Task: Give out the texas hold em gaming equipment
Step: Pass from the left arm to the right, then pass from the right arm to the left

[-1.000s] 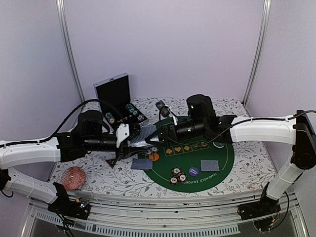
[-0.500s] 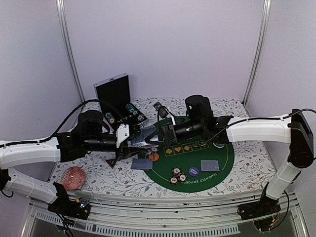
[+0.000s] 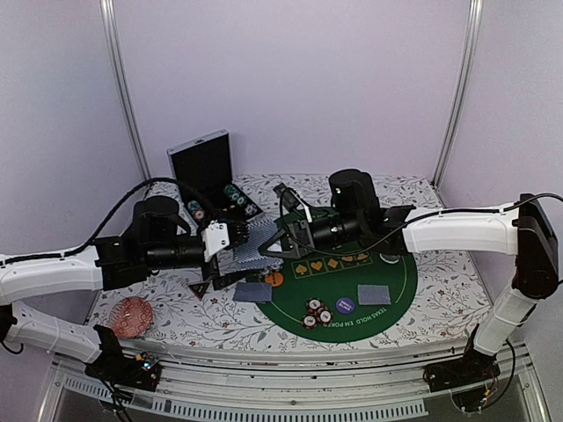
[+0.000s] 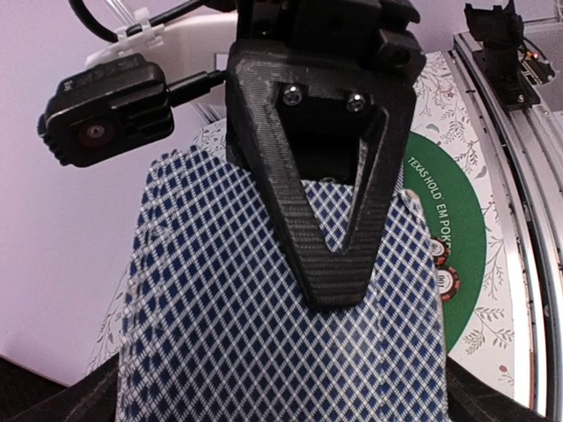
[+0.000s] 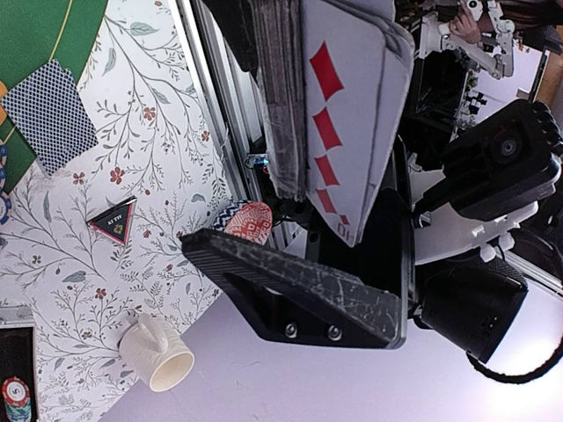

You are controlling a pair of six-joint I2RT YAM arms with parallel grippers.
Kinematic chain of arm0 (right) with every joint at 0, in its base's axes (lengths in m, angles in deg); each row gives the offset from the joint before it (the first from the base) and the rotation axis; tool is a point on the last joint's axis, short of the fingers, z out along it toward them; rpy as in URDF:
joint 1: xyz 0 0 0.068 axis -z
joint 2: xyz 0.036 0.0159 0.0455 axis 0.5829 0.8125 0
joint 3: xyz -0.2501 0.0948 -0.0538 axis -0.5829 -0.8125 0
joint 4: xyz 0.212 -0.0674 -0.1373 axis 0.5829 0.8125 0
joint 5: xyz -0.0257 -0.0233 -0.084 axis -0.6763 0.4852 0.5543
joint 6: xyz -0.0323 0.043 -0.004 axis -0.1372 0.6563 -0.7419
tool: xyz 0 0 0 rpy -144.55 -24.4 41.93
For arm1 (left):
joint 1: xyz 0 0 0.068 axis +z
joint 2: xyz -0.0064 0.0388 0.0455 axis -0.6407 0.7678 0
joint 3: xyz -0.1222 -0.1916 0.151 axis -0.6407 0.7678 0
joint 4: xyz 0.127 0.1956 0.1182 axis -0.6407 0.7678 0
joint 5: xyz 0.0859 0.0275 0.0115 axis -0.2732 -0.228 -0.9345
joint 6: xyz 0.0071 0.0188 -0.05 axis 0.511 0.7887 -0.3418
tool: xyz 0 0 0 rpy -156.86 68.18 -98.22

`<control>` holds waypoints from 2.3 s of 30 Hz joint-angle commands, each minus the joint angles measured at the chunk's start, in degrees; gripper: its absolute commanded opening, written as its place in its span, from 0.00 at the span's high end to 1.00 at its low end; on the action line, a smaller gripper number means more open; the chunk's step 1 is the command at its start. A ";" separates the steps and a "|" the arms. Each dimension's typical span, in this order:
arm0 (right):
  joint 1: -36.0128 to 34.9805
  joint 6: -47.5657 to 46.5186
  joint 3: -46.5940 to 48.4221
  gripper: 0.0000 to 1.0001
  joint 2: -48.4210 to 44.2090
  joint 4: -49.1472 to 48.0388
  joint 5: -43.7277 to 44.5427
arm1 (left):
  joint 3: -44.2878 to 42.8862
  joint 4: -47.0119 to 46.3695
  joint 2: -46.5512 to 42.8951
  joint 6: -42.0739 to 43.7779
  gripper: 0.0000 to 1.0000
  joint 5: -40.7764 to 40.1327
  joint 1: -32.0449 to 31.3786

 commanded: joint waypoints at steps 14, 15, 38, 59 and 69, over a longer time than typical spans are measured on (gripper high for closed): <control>-1.83 1.12 6.28 0.98 4.45 8.86 0.09 | -0.18 4.65 -2.19 5.00 0.02 -2.12 -0.55; -1.97 1.30 6.48 0.98 4.73 8.92 0.09 | -0.25 4.65 -1.95 4.85 0.02 -1.88 -0.55; -2.92 1.38 7.61 0.88 5.34 5.82 -3.15 | -2.80 6.84 2.57 1.90 0.46 -1.06 -0.74; -2.92 1.02 6.88 0.73 4.50 2.78 -4.72 | -2.12 6.84 1.30 1.89 0.49 1.75 -0.74; -2.87 0.60 6.17 0.94 3.14 3.26 -3.82 | -1.16 4.46 -0.55 1.93 0.24 -1.24 -0.74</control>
